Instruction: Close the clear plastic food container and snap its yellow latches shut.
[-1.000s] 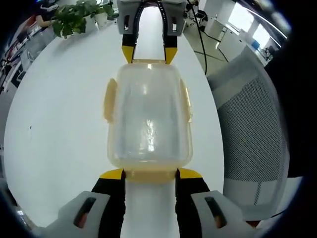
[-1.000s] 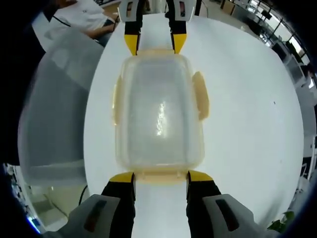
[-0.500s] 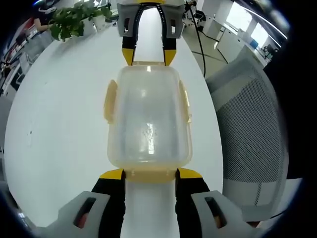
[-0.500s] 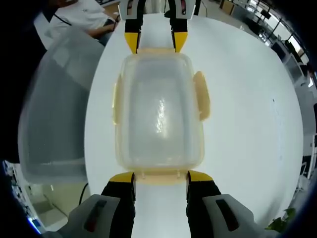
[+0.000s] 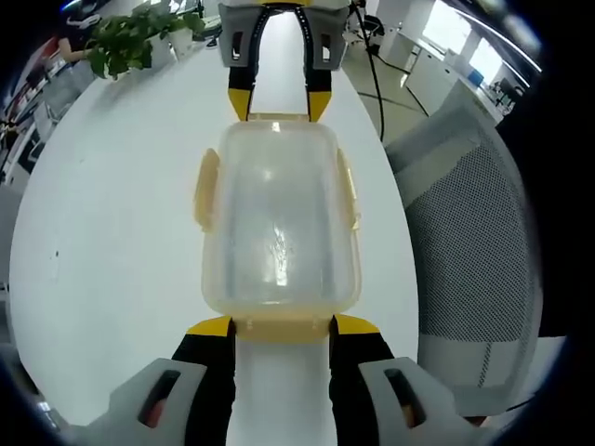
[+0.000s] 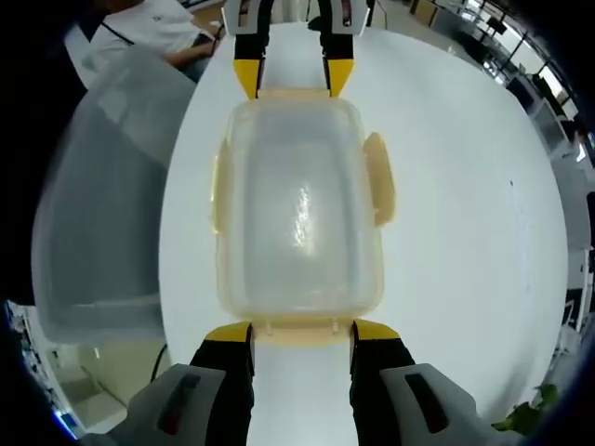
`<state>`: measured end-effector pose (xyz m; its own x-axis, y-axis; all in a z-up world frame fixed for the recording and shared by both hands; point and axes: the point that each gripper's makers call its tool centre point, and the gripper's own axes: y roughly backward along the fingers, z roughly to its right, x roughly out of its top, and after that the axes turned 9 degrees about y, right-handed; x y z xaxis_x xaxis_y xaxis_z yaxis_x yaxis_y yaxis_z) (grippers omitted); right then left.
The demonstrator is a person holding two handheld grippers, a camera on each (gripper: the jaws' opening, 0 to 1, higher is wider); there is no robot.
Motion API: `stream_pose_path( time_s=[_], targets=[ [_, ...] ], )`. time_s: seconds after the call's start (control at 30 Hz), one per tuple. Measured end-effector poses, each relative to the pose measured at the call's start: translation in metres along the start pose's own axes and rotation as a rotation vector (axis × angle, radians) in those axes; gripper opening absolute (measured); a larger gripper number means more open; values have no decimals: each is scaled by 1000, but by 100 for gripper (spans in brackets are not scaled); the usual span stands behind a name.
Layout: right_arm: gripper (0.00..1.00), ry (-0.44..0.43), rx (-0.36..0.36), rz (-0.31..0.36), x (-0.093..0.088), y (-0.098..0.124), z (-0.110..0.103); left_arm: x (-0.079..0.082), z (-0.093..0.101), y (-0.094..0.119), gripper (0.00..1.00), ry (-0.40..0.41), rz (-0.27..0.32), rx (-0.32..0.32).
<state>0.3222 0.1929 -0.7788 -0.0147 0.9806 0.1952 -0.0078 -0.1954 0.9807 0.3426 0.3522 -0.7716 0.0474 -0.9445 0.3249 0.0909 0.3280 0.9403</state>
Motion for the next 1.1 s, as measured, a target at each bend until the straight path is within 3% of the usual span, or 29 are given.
stream_pose_path(
  time_s=[1.1],
  targets=[
    [39, 16, -34, 5, -1, -8, 1, -4, 0, -8, 38, -12, -20, 39]
  ],
)
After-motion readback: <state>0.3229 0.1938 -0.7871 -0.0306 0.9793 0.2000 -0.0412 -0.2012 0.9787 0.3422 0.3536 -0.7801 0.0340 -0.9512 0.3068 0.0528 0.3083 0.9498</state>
